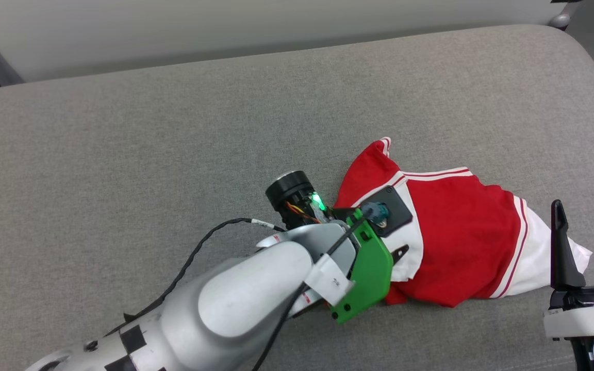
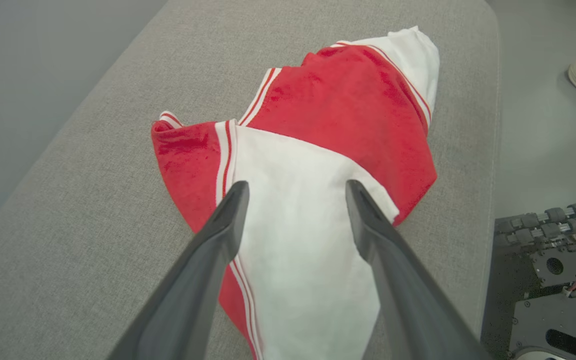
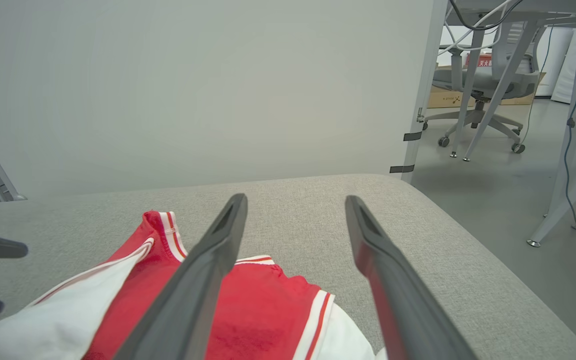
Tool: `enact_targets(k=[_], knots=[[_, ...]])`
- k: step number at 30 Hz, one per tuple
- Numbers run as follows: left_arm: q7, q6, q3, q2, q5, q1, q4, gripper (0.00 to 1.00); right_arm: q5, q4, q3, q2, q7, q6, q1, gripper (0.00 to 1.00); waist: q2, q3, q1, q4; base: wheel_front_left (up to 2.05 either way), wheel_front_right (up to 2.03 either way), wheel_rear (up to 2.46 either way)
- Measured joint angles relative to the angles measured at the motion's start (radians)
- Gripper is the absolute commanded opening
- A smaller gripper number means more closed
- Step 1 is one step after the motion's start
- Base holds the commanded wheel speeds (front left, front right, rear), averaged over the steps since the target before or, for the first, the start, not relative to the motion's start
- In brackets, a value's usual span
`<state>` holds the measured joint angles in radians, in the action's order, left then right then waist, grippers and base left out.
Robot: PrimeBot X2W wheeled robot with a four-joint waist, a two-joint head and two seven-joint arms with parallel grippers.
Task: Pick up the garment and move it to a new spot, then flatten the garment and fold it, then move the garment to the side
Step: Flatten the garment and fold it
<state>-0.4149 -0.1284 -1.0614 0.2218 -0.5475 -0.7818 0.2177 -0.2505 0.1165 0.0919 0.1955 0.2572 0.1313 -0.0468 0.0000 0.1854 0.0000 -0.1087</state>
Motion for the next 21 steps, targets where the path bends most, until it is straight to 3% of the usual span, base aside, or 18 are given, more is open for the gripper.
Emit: enact_targets(k=[6,12,16,19,20,21], knots=[[-0.074,0.0,-0.198,-0.012,-0.052,-0.107,0.066,1.0,-0.002,0.006,0.004,-0.005,0.0,0.0,0.039,1.0,0.0,0.062,0.0001,-0.021,0.0,0.0,0.0],[-0.142,0.0,-0.214,-0.013,0.012,-0.122,0.156,1.0,-0.011,0.004,0.001,-0.007,0.0,0.0,0.085,1.0,0.0,0.117,0.0002,-0.049,0.0,0.0,0.0],[-0.215,0.001,-0.204,-0.013,0.075,-0.074,0.13,1.0,-0.011,0.002,0.004,-0.007,0.0,0.0,0.093,1.0,0.0,0.146,0.0001,-0.067,0.0,0.0,0.0],[-0.201,0.001,-0.199,-0.004,0.082,-0.071,0.115,1.0,-0.012,-0.001,0.01,-0.008,0.0,0.0,0.097,1.0,0.0,0.16,0.0001,-0.075,0.0,0.0,0.0],[-0.19,0.001,-0.199,-0.004,0.082,-0.071,0.115,0.42,-0.012,-0.002,0.012,-0.009,0.0,0.0,0.098,1.0,0.0,0.162,0.0002,-0.075,0.0,0.0,0.0],[-0.183,0.001,-0.199,-0.004,0.083,-0.071,0.113,0.09,-0.012,-0.004,0.013,-0.009,0.0,0.0,0.098,1.0,0.0,0.162,0.0002,-0.075,0.0,0.0,0.0]])
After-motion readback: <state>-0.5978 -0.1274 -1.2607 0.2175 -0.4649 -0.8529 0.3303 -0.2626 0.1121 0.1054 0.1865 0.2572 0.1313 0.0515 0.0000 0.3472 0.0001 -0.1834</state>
